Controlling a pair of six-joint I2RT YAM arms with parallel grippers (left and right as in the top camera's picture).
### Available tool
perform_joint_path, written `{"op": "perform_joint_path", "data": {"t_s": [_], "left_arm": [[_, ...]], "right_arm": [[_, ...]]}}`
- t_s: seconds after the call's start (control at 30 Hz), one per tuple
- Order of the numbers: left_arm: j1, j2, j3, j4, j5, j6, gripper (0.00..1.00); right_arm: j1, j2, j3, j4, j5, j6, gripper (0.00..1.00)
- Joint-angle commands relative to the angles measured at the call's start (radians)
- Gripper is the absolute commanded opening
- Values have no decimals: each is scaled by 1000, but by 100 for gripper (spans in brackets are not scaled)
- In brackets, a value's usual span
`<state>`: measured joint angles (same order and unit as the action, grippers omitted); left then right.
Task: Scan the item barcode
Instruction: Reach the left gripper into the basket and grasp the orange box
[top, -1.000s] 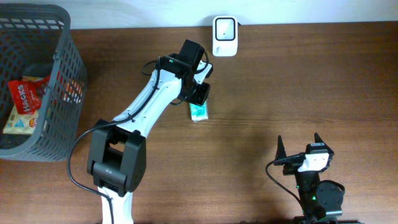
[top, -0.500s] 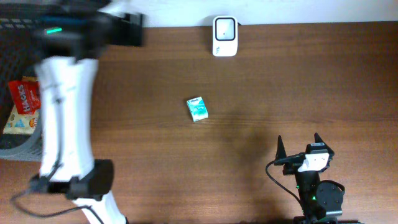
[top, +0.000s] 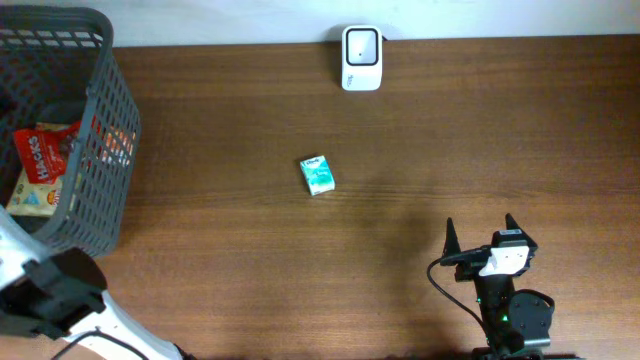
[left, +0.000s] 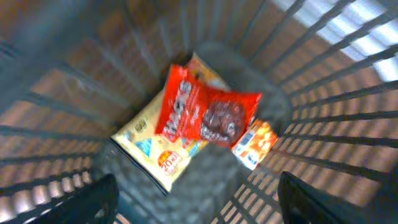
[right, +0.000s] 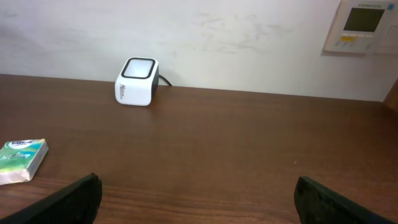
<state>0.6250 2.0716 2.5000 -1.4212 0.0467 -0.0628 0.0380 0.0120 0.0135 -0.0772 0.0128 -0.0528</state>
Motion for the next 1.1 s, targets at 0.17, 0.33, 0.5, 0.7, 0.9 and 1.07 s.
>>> {"op": "perform_joint_path", "data": {"t_s": [0.17,0.33,0.5,0.7,0.9,1.07], "left_arm": [[-15,111,-230,127,203,48,78],[-71,146,-293,214,220,111,80],[-113,191,-302,256,219,147,79],[-132,272,-303,254,200,147,77],[-132,303,-307,254,190,148,72],[-132,342,-308,233,159,147,64]], "right_arm": [[-6,-6,-8,-4,5,0,98],[-6,-6,-8,-4,5,0,98],[-6,-6,-8,-4,5,0,98],[-6,-6,-8,-4,5,0,98],[-6,-6,-8,-4,5,0,98],[-6,-6,-8,-4,6,0,98]]}}
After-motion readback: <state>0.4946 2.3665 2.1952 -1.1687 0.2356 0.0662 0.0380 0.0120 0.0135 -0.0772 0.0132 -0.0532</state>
